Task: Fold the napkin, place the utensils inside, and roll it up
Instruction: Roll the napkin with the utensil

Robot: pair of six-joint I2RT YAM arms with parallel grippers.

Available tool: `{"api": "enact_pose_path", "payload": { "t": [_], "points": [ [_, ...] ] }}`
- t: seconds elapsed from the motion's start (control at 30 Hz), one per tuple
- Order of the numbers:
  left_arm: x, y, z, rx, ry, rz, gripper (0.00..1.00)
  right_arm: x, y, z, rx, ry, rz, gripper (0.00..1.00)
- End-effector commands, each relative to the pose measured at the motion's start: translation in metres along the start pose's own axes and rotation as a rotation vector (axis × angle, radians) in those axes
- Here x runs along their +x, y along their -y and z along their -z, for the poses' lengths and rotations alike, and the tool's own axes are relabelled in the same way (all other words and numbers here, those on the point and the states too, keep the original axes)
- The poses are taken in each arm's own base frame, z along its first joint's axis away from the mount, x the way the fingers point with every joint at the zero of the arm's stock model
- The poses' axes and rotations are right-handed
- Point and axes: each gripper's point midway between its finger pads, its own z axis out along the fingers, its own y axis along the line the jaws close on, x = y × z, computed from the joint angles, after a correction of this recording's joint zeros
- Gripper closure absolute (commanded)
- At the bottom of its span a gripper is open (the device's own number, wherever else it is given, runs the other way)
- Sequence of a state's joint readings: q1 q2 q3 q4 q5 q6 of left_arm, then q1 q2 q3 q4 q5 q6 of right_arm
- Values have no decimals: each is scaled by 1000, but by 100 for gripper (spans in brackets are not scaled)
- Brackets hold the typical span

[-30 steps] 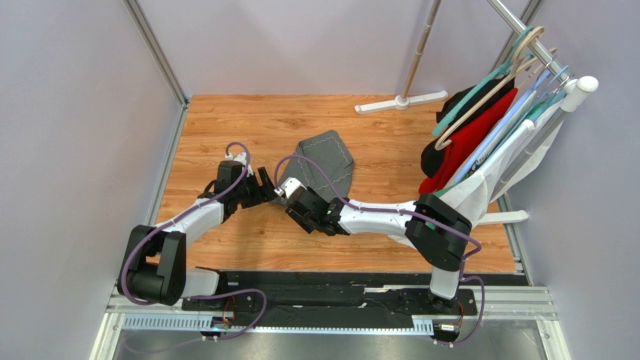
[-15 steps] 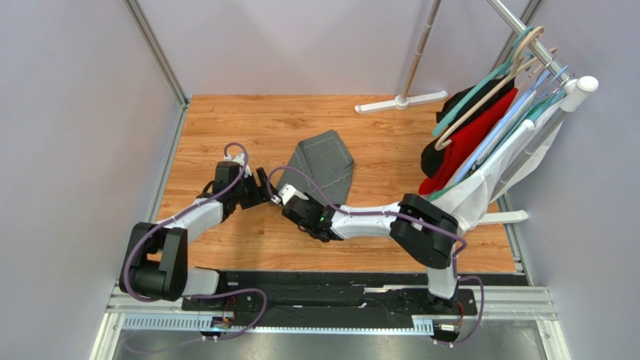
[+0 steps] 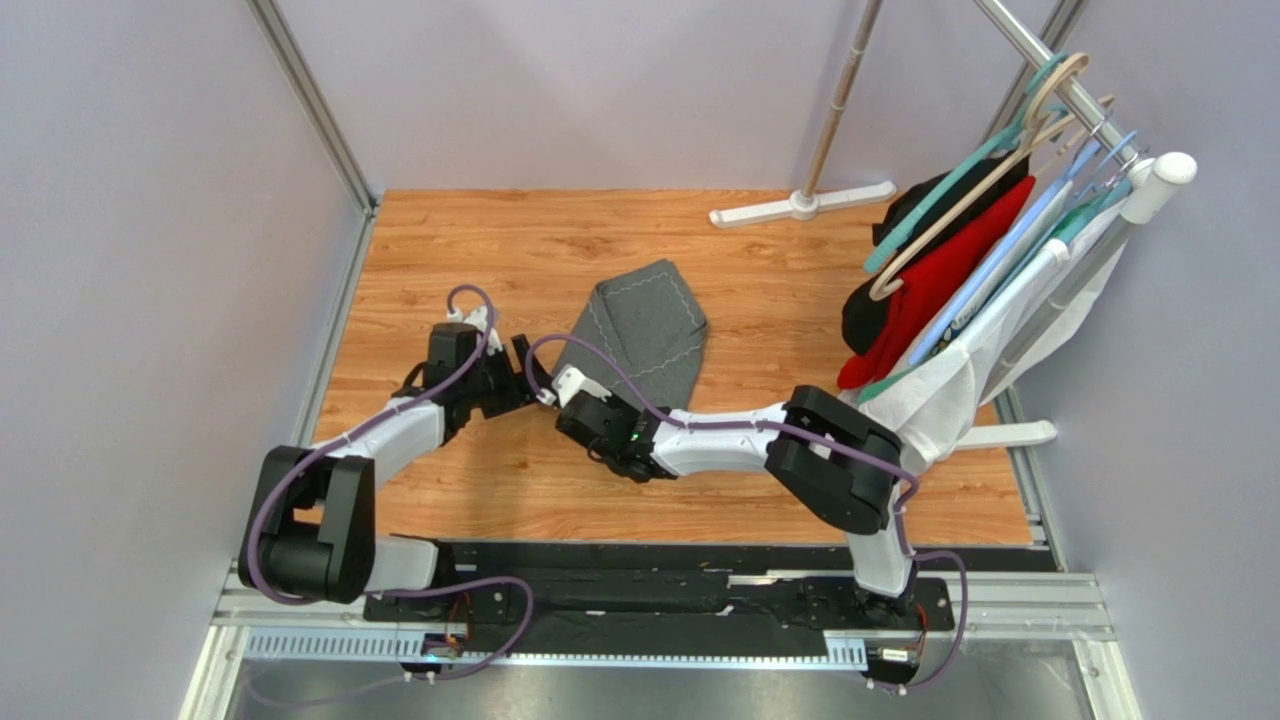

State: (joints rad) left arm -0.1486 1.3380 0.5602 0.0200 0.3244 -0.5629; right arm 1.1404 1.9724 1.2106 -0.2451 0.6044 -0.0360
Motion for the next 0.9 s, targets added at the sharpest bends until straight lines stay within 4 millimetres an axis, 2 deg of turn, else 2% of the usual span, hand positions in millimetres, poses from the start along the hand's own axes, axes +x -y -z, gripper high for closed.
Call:
{"api": "enact_pose_path", "payload": {
  "t": [0.0, 0.27, 0.3, 0.47, 0.63, 0.83, 0.87],
  "points": [
    [-9, 6, 5, 24, 43, -11, 20, 7, -21, -4, -88, -32, 12, 97],
    [-14, 1, 18, -20, 95, -30, 19, 0, -48, 15, -317, -64, 7, 100],
    [-18, 1, 22, -27, 120, -37, 19, -2, -49, 17, -338, -69, 3, 100],
    [-9, -6, 32, -46, 142, -23, 19, -10, -52, 27, -456, -87, -76, 100],
    [-7, -15, 37, -88, 162, -32, 19, -16, -35, 21, -416, -83, -98, 100],
    [-12, 2, 41, -6, 178, -76, 19, -21, -12, 10, -281, -63, -108, 100],
    [-7, 1, 41, -1, 167, -74, 19, -20, -7, 8, -246, -62, -113, 100]
  ]
}}
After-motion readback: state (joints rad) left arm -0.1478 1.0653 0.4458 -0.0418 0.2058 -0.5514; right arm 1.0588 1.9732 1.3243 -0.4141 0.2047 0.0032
